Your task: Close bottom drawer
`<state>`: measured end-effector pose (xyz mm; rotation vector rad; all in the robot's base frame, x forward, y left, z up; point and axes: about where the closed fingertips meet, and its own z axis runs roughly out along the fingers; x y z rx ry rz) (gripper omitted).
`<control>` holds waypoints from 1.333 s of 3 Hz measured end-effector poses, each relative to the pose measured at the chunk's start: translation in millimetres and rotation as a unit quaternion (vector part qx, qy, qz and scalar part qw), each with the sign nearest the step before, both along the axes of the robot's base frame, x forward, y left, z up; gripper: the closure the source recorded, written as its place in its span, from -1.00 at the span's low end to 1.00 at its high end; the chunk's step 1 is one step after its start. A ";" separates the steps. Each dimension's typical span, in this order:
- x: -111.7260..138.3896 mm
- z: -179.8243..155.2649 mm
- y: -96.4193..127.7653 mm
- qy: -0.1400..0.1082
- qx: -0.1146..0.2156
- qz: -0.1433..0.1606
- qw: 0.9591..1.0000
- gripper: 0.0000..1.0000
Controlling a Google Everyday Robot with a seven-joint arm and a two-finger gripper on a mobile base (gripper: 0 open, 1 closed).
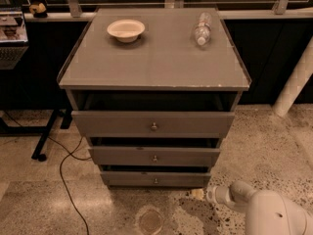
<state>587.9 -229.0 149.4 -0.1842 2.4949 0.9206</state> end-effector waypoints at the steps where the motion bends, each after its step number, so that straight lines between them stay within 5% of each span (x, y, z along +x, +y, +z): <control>1: -2.1 -0.8 -0.7 0.001 0.001 -0.001 1.000 0.62; 4: -2.2 -0.9 -0.5 0.001 0.001 -0.001 1.000 -0.77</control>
Offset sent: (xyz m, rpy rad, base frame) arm -0.0021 -0.0007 -0.0007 0.0013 0.0026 -0.0020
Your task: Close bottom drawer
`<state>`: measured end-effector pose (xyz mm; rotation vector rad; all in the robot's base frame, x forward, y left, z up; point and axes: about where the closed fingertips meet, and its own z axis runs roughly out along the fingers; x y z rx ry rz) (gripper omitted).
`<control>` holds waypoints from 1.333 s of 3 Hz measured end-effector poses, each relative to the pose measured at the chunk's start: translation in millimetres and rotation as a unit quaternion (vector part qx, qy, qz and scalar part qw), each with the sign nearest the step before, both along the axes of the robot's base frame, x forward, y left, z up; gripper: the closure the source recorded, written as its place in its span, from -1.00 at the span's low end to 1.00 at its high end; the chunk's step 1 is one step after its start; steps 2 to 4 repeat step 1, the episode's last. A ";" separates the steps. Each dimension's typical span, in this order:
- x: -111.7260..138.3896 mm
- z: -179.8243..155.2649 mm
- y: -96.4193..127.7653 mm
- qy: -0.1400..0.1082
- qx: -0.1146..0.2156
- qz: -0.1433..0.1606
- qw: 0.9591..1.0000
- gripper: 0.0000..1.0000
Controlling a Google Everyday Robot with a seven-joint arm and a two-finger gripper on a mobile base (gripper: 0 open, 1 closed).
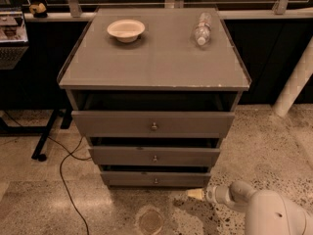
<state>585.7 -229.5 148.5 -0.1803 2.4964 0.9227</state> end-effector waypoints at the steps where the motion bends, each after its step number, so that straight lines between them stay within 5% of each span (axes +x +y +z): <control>1: 0.0 0.0 0.0 0.000 0.000 0.000 1.000 -1.00; 4: 0.0 0.0 0.0 0.000 0.000 0.000 1.000 -1.00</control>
Offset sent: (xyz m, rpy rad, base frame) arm 0.0000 0.0000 0.0000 0.0000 0.0000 0.0000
